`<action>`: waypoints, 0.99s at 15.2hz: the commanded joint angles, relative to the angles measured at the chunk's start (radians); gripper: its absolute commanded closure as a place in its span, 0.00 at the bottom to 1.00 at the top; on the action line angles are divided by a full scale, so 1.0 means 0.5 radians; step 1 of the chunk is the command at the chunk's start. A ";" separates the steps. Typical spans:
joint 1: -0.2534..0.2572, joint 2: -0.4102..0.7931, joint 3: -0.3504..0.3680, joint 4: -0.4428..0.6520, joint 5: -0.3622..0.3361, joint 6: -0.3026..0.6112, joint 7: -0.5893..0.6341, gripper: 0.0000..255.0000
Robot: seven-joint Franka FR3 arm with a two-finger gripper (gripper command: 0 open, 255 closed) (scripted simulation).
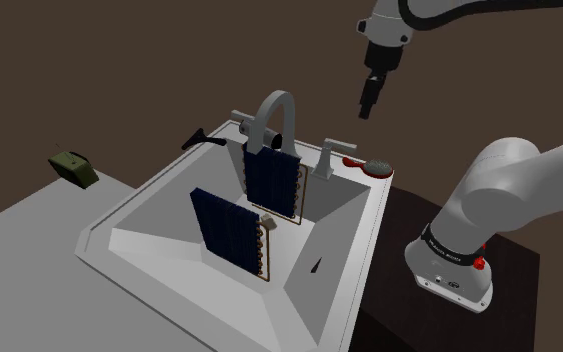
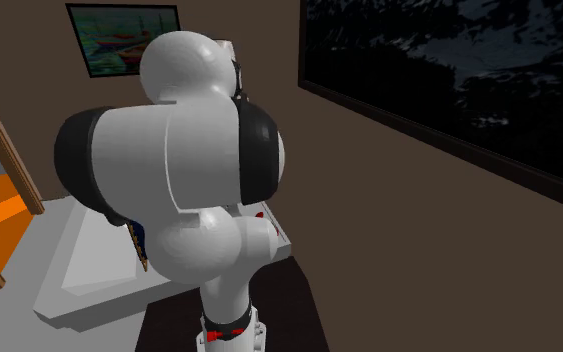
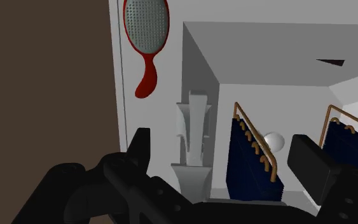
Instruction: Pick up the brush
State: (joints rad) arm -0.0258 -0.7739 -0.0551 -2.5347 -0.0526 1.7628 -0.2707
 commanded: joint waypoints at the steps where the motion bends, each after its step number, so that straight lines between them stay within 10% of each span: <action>1: -0.002 0.026 -0.046 -0.099 -0.031 0.096 -0.080 0.00; 15: -0.105 0.596 -0.455 -0.546 -0.343 0.906 -0.675 0.00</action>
State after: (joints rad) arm -0.0720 -0.5059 -0.2652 -2.8024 -0.2107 2.1858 -0.5820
